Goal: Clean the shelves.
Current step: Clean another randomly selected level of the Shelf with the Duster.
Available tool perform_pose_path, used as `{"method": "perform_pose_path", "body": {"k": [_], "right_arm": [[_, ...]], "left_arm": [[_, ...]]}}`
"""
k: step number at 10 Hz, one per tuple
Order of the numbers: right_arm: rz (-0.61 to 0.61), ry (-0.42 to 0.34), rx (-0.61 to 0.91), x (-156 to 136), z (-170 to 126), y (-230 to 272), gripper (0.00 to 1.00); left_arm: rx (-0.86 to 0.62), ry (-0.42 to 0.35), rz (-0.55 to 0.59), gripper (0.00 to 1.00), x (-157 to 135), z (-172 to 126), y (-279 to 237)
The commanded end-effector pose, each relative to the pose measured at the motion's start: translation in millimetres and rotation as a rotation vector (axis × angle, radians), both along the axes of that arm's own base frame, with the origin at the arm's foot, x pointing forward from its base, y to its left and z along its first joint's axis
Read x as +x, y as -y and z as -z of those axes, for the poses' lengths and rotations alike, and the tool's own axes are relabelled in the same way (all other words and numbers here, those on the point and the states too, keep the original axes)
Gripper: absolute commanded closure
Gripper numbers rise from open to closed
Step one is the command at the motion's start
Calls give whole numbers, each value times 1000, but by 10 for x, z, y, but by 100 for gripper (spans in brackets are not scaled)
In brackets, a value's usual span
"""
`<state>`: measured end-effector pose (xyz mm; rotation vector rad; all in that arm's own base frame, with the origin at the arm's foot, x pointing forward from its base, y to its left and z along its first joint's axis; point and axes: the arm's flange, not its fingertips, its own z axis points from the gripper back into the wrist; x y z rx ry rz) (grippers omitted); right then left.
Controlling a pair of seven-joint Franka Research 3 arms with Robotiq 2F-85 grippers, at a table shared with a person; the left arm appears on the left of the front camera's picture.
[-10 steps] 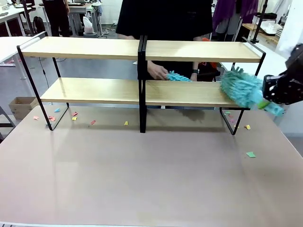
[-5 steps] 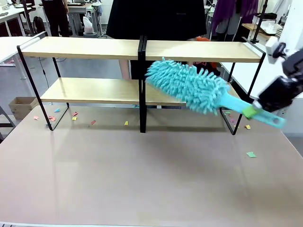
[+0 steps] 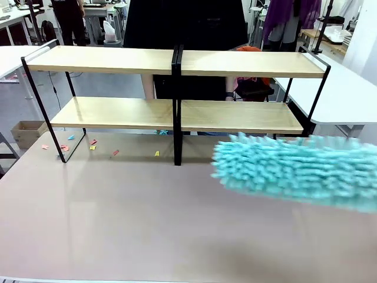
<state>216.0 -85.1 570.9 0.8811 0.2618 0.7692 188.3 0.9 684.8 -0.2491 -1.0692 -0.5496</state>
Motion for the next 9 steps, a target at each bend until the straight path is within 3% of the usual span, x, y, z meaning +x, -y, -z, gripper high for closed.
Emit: {"method": "perform_pose_path", "body": {"k": [1, 3, 4, 9], "right_arm": [[41, 126, 40, -356, -33, 468, 87], [307, 146, 121, -592, 30, 735, 87], [70, 79, 28, -365, 12, 521, 87], [70, 79, 28, -365, 12, 521, 87]], "left_arm": [[1, 1, -1, 0, 2, 0, -5], [1, 1, -1, 0, 2, 0, -5], [1, 1, -1, 0, 2, 0, -5], [1, 1, -1, 0, 2, 0, -5]]}}
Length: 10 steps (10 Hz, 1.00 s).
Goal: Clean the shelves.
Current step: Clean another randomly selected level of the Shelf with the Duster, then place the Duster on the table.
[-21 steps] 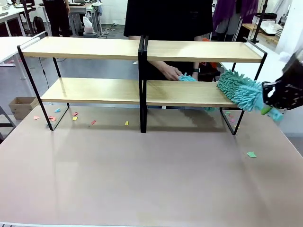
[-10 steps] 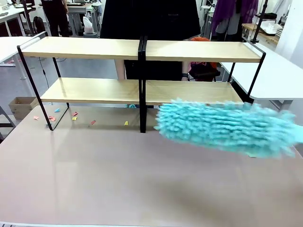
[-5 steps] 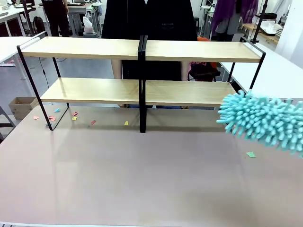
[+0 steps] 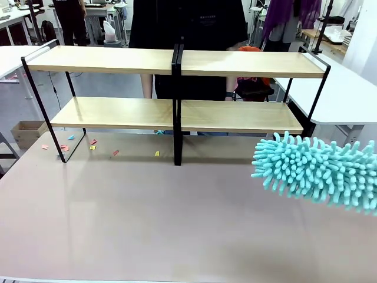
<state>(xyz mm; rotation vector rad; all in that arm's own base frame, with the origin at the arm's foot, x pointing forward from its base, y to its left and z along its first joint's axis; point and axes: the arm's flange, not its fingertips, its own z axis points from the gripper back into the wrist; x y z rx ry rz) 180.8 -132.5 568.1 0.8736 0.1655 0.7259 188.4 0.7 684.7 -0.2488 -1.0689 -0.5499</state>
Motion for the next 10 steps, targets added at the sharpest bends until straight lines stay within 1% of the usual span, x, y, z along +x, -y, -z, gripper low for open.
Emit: {"method": "perform_pose_path", "body": {"k": [1, 10], "right_arm": [[-8, 17, 13, -12, -15, 46, 87], [-8, 17, 13, -12, -15, 46, 87]], "left_arm": [[1, 2, -1, 0, 1, 0, -7], [1, 2, -1, 0, 1, 0, -7]]}}
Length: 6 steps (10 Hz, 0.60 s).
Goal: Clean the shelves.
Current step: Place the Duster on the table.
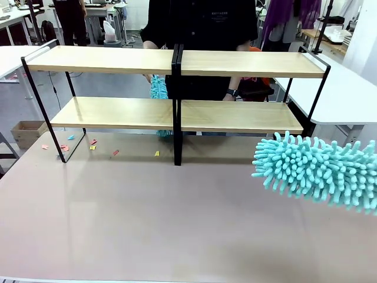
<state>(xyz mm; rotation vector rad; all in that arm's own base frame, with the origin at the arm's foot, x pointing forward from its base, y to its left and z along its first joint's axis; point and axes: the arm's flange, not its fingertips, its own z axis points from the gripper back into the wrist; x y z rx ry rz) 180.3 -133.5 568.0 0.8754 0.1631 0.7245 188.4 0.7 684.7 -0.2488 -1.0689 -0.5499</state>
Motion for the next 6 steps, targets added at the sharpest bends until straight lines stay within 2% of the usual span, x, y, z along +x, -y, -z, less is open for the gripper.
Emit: {"method": "perform_pose_path", "body": {"k": [1, 6], "right_arm": [[-10, 16, 11, -8, -17, 37, 87], [-10, 16, 11, -8, -17, 37, 87]], "left_arm": [[1, 2, -1, 0, 1, 0, -7], [1, 2, -1, 0, 1, 0, -7]]}}
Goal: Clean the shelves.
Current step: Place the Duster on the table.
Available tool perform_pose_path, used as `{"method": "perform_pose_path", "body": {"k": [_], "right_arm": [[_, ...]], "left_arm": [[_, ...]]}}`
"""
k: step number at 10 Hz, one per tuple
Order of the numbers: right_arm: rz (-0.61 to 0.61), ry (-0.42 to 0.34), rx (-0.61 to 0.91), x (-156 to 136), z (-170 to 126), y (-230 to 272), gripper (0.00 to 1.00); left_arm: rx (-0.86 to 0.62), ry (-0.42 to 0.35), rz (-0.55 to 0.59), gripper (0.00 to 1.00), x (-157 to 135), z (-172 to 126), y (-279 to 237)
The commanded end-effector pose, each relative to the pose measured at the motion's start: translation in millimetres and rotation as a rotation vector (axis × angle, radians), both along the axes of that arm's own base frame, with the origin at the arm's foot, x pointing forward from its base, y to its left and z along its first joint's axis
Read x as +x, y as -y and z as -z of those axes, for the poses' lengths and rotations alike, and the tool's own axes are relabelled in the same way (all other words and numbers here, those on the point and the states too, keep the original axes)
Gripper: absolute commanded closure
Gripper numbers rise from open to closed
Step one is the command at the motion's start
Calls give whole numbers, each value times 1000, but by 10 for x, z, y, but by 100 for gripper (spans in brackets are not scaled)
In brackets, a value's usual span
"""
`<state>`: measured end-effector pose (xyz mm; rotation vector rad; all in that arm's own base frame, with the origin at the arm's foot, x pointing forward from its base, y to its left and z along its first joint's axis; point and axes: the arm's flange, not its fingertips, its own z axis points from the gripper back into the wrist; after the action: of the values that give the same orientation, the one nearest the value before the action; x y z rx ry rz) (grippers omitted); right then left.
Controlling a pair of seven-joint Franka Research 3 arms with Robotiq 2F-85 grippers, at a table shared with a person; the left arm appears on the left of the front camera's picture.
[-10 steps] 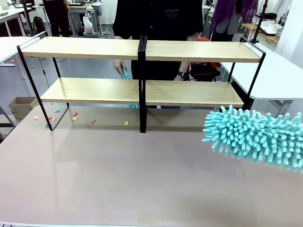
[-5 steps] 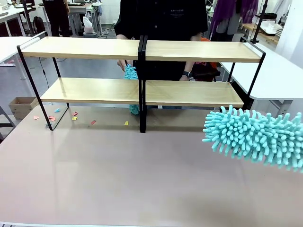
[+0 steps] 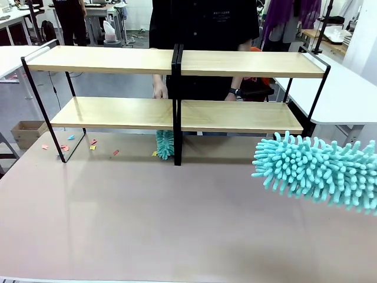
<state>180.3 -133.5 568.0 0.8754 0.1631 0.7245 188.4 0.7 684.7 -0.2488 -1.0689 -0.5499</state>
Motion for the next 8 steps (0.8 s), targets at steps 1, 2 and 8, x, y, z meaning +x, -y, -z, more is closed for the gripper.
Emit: {"method": "perform_pose_path", "body": {"k": [1, 2, 8], "right_arm": [[-10, 16, 11, -7, -17, 37, 87], [-10, 16, 11, -7, -17, 37, 87], [-58, 47, -222, 754, -192, -725, 87]], "left_arm": [[1, 2, -1, 0, 1, 0, -7], [1, 2, -1, 0, 1, 0, -7], [-314, -318, 162, 0, 149, 1081, 426]]}}
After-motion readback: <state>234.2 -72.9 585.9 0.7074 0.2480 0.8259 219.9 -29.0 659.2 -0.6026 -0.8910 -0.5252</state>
